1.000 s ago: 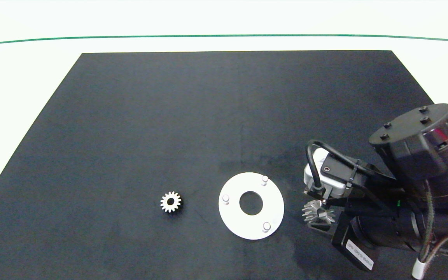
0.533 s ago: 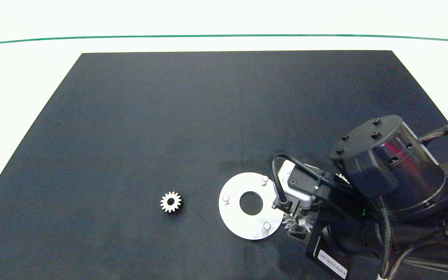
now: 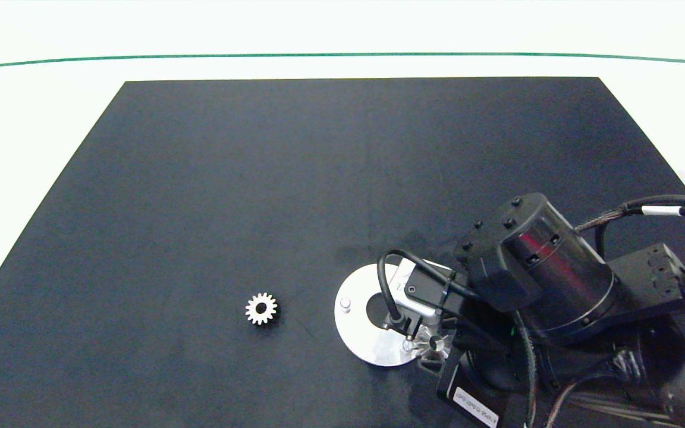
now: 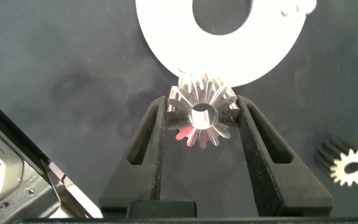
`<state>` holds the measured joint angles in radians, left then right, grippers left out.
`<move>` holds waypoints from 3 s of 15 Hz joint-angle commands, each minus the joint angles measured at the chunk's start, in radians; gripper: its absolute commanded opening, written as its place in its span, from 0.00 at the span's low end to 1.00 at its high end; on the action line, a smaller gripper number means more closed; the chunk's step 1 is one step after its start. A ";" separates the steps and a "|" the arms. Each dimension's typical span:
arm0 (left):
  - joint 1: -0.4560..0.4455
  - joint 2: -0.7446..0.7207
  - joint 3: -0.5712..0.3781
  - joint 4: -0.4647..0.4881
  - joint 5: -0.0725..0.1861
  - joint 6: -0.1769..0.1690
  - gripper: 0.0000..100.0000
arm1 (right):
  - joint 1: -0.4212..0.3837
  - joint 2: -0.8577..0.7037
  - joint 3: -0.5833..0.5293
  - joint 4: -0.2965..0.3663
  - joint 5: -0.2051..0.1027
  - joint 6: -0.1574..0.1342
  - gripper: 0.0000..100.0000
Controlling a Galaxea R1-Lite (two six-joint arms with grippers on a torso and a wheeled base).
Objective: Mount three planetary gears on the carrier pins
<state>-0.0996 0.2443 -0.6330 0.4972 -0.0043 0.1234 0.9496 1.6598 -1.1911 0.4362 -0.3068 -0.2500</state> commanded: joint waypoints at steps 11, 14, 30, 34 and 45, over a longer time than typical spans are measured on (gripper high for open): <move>-0.002 -0.013 -0.010 0.004 0.000 0.001 1.00 | 0.011 0.063 -0.015 -0.020 -0.003 0.006 0.19; -0.003 -0.013 -0.011 0.004 -0.002 0.001 1.00 | 0.008 0.078 -0.030 -0.030 -0.006 0.006 0.19; -0.005 -0.013 -0.024 0.004 -0.005 0.002 1.00 | 0.001 0.097 -0.028 -0.031 -0.014 0.009 0.19; -0.005 -0.013 -0.028 0.004 -0.005 0.002 1.00 | 0.000 0.101 -0.028 -0.034 -0.012 0.009 0.19; -0.005 -0.013 -0.028 0.004 -0.006 0.007 1.00 | -0.008 0.120 -0.028 -0.048 -0.012 0.011 0.19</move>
<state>-0.1047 0.2313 -0.6613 0.4987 -0.0109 0.1298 0.9423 1.7760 -1.2196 0.3857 -0.3174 -0.2377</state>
